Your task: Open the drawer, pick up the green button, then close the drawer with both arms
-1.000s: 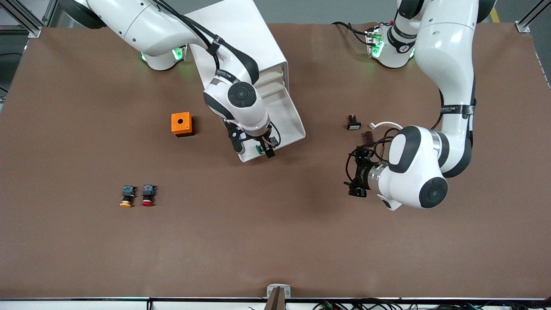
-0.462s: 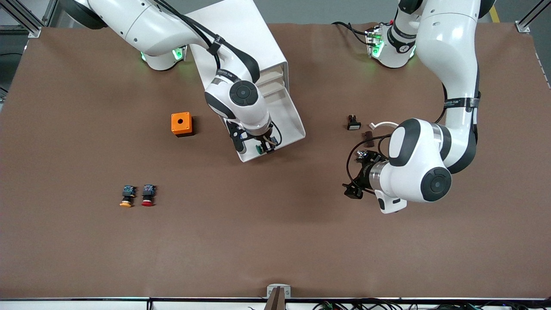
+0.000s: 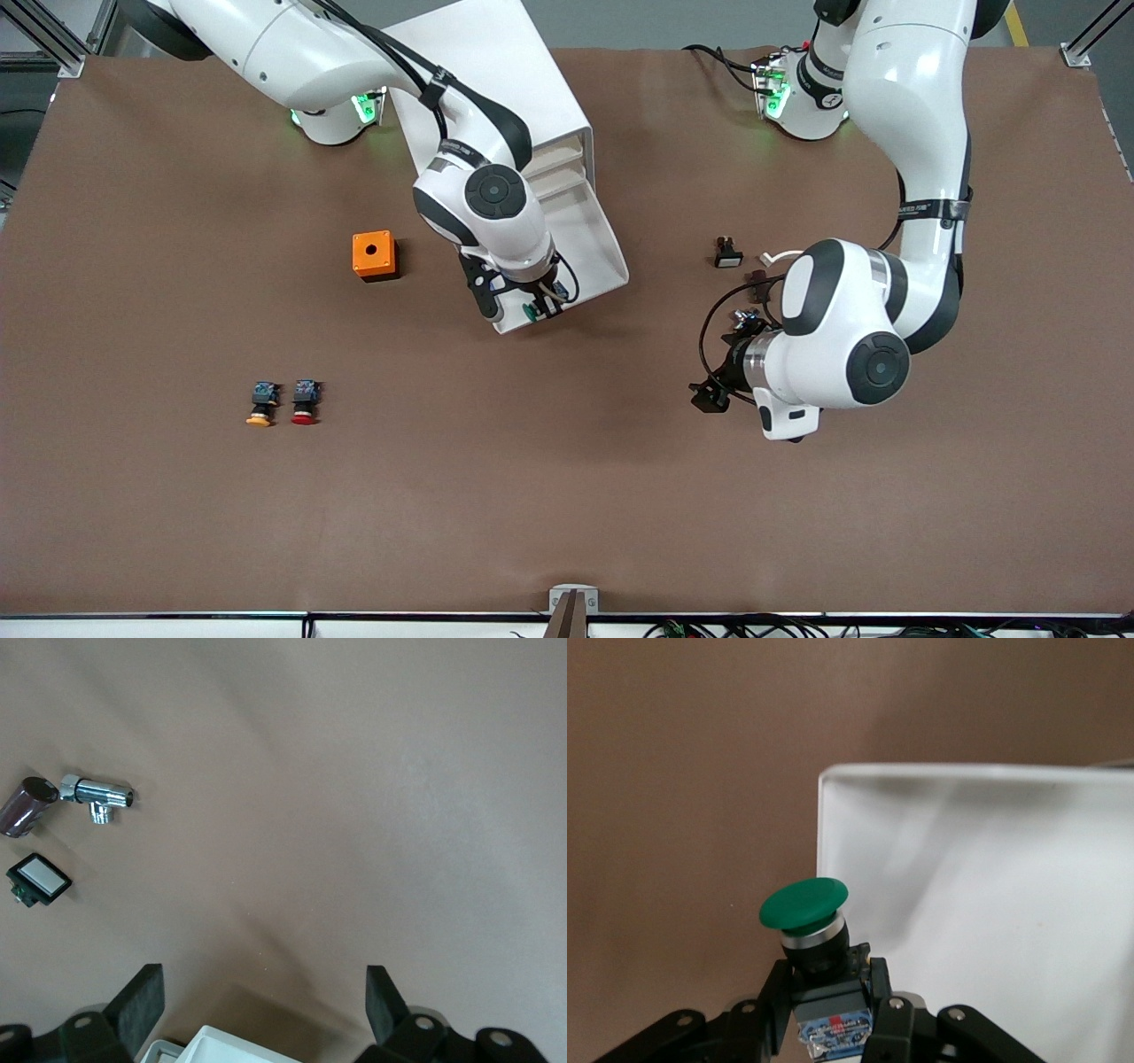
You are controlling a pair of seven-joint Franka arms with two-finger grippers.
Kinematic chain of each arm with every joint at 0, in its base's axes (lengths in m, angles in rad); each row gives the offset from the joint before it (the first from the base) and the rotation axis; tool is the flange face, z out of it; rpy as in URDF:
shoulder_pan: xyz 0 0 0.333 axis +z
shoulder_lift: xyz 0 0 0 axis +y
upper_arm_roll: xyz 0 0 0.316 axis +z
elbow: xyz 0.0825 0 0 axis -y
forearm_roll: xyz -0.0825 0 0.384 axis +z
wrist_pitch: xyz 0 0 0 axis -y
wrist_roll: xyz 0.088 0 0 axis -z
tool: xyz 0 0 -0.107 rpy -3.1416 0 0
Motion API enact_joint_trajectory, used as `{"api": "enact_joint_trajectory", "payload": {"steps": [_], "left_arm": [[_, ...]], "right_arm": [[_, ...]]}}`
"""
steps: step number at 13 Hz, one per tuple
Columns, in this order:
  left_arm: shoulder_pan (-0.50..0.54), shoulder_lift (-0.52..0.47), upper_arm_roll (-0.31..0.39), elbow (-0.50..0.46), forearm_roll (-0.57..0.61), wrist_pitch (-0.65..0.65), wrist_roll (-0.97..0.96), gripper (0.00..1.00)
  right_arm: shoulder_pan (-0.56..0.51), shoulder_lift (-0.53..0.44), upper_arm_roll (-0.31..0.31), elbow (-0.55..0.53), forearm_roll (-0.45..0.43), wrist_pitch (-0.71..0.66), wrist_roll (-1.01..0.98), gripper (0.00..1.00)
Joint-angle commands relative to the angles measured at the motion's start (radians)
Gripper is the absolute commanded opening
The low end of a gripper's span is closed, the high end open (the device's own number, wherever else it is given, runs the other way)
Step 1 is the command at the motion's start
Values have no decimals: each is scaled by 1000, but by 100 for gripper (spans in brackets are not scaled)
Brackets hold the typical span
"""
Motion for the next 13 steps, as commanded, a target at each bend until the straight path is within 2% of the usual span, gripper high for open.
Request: {"api": "enact_joint_trajectory", "payload": {"steps": [1,4,6,8,10,13], "left_arm": [[-58,15,4,-15,82,71,15,100],[-136,73,4,-20,111,187,17,100],[-205,102,2,-21,155,231,18,100],[-245,122,-13,-27,218,235,93,100],[-279,136,-18,-29,234,258,236,100],[-302,144,-62,-37,229,263,241,100]], "right_arm": [[-42,-45,36,52,-6,-143,-188,4],[-83,-100,27,55,38,-204,-476,3],[-79,-106,-26,116,46,-295,-752,3],[-71,-108,-109,144,64,-306,-985,3],[-72,-109,-221,144,90,-277,-1218,3],[-50,-109,-440,144,301,-176,-1564,2]]}}
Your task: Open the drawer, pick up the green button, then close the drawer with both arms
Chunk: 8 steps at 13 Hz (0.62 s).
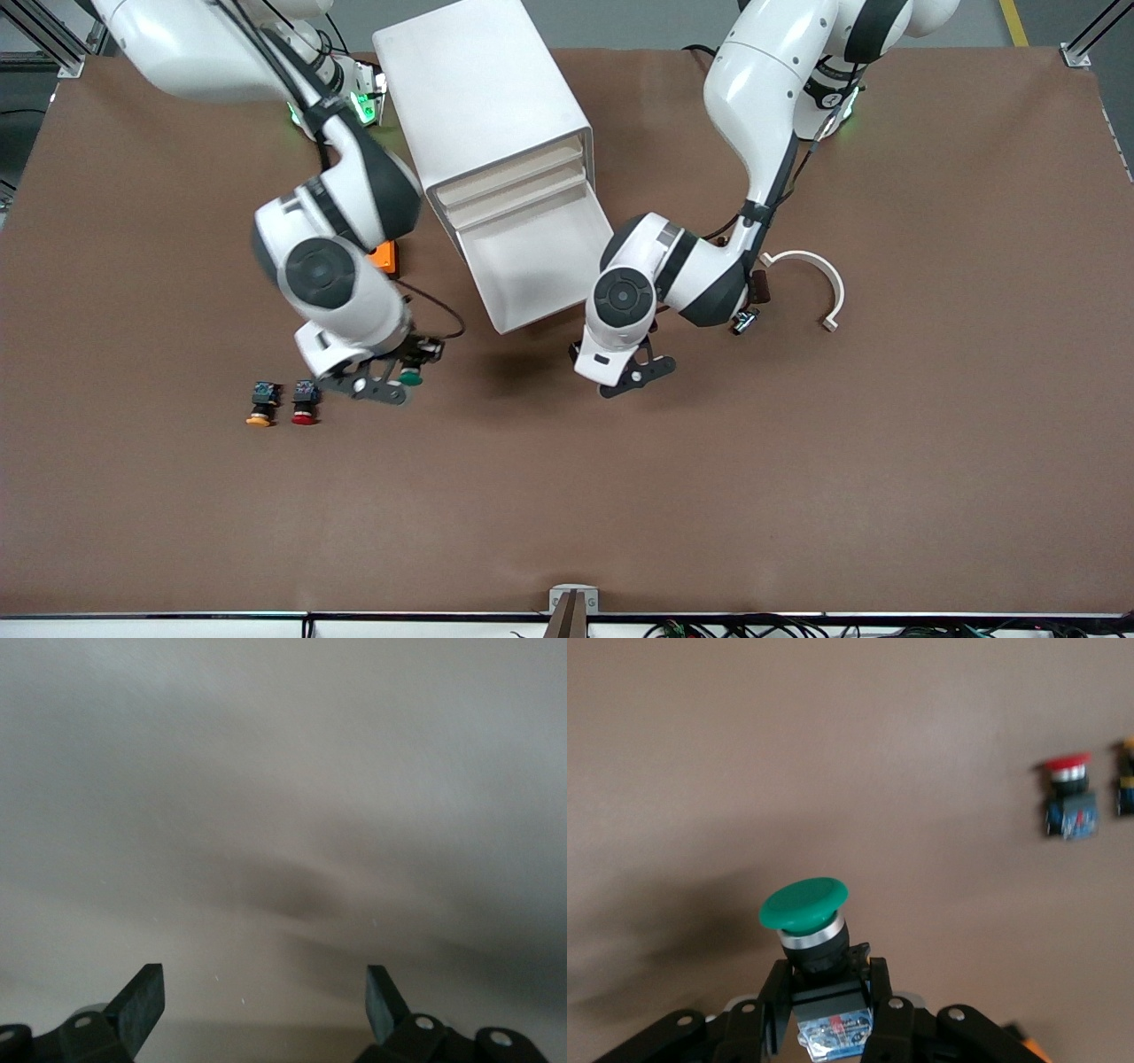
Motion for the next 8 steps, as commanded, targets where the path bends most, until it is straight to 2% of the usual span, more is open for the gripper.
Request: {"api": "enact_joint_trajectory", "payload": {"steps": [1,2,3,6,8], "left_arm": [[-20,-2,-48,-14,18,15,7,100],[-31,-2,-60,-31,18,15,-5,100],[-45,-3,-76,-40,18,13,-30,100],[-92,-12,-102,-41,18,-23,-134,100],[-99,-17,-157,-40,16,-59,-180,100]], "right_arm": [[50,-8,-191,4,178,32,-265,2],[75,-7,-259,-6,189,44,-319,2],[82,-5,-299,-28,187,67,-363,2],[81,1,-359,-129,174,195,-446,2],[72,30,-365,-186,174,277,-446,3]]}}
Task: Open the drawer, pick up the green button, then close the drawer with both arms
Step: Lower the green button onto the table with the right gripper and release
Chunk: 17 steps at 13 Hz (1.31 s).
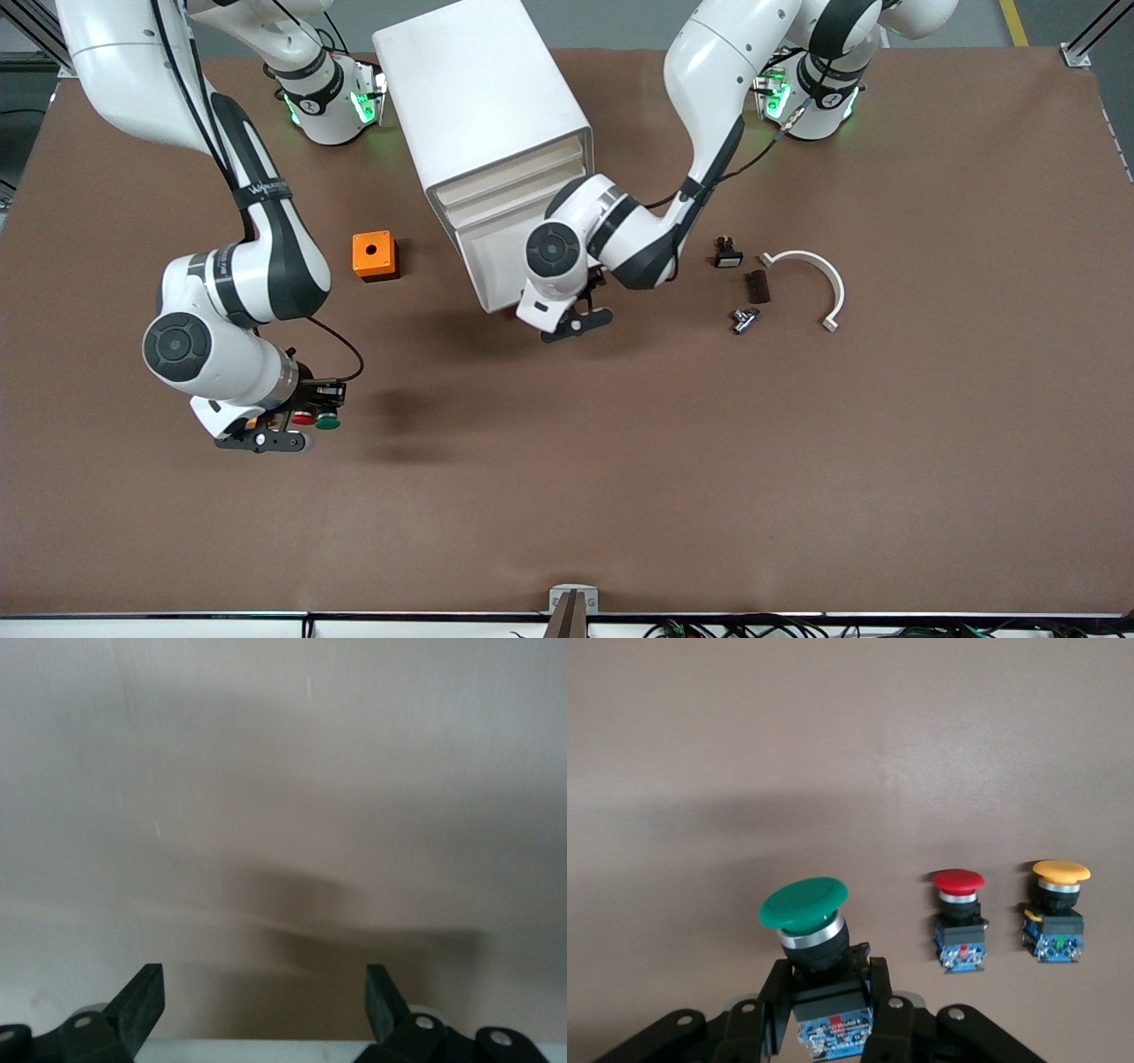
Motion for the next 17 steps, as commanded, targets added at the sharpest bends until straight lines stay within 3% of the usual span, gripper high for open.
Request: {"api": "enact_joint_trajectory", "payload": {"steps": [1,8,9,10,12,13,15,17], "left_arm": [[-7,-22,-66,-13,15,-31,-74,100],[-7,-14,-174,-14,-21,-31,-136,100],[-7,-16,-178,-16,-31,-31,-138,100],[-7,-20,-178,-22,-31,-32,-138,100],[10,-22,-174,-19,-28,-31,-136,100],[37,-26,-168,-16,-24,-29,-136,100],[141,-71,-163,-14,3,-29,-130,100],[252,-134,-164,-14,125,-31,-125,100]], "right_arm": [[18,10,-40,-106,12,113,-23,3],[26,50,-42,-162,21,170,23,5],[29,64,-42,-161,27,172,25,14],[28,71,-42,-154,29,175,40,31],[28,72,-42,-147,29,170,77,83],[26,68,-42,-133,29,164,72,100],[15,55,-42,-102,79,134,75,100],[11,20,-46,-49,110,56,63,100]]}}
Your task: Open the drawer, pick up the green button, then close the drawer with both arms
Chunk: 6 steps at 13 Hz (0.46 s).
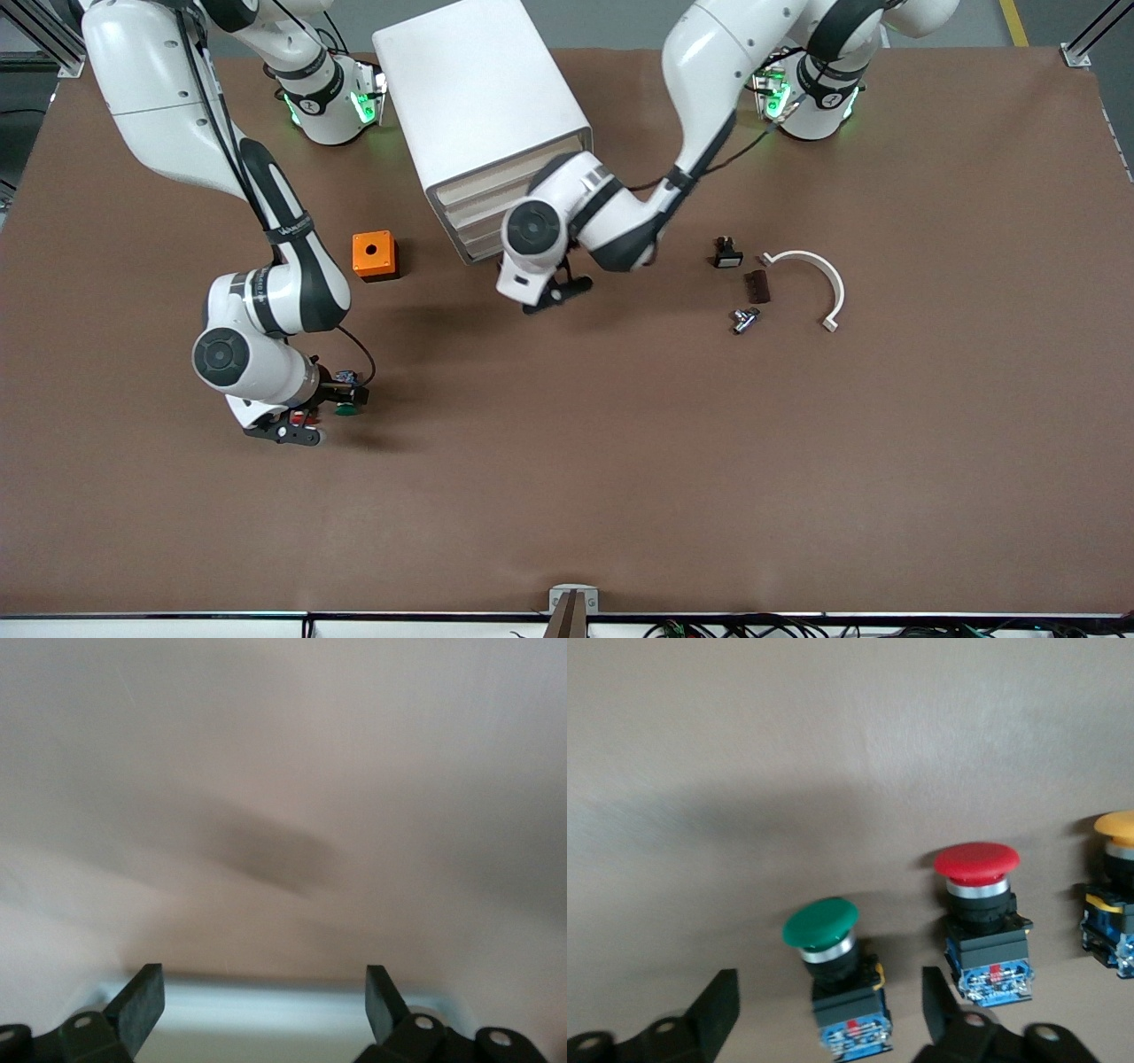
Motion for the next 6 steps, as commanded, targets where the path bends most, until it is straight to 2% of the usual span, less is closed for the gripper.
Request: {"api": "enact_joint_trajectory", "payload": {"steps": [1,3,4,5,6], "left_arm": [[154,-127,-13,-27,139,-18,6,100],[256,-185,-11,-27,156,-75,10,100],[305,-216,-11,-28,183,-93,35,100],[351,-243,-14,-28,214,-112,79,100],[374,-262,-11,-27,221,-122,102,100]], "right_arm": [[-14,-51,-13,96,44,-164,-6,100],[-33,-64,-21,186,82,-331,-146,100],[-36,-83,-47,211,128,-390,-218,100],[-27,-110,-102,213,177,-413,-263,100],[-16,-146,-131,208,196,-418,-309,100]]}}
